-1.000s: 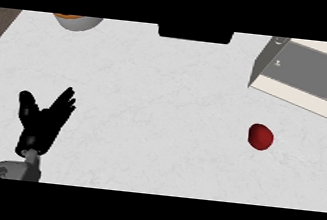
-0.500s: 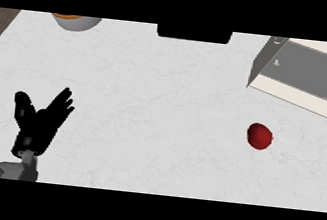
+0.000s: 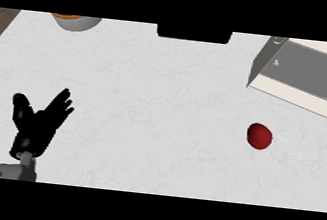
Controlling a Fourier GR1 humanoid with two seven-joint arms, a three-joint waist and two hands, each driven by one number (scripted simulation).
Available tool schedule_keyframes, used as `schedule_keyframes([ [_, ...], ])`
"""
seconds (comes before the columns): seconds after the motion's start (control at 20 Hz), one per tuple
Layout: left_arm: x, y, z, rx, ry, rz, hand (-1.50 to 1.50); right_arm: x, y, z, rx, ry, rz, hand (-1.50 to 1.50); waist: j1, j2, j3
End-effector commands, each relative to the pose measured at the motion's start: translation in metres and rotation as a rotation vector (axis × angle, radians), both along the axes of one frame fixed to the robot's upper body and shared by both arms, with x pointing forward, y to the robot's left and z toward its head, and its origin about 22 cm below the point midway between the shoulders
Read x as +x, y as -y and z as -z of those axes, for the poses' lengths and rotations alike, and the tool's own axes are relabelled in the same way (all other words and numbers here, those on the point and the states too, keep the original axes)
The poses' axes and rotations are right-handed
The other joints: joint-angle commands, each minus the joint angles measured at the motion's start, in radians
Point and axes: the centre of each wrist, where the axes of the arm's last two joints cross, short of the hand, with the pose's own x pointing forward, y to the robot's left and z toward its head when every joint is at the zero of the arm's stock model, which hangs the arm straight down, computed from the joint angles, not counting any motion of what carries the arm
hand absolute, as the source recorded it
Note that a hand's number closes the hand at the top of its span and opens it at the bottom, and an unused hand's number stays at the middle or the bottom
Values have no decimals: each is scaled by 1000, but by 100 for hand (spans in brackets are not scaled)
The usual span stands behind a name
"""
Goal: Pick the sweet potato from the placemat and place it in the tiered shelf
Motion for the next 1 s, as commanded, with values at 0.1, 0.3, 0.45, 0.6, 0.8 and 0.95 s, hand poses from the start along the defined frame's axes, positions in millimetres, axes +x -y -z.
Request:
schedule_keyframes([
  [0.1,1,5,2,-20,-22,-28,0,-22,28,-19,95,112,159,-150,-5,1,-2],
  [0.3,6,4,-13,-6,-39,-6,0,-45,58,-23,80,140,311,-150,-4,1,-1],
  [0.45,-8,-7,8,-12,-46,-7,0,-74,88,-32,146,189,375,-150,-12,1,-2],
  [0.6,14,12,-10,-17,-33,-30,0,-87,100,-38,216,206,407,-150,-12,1,-2],
  [0.8,-1,-9,0,12,-41,-20,0,-130,141,-32,225,199,366,-150,-11,1,-1],
  [0.95,-6,-6,10,-8,-48,-20,0,-148,157,-24,235,201,330,-150,-10,2,-1],
])
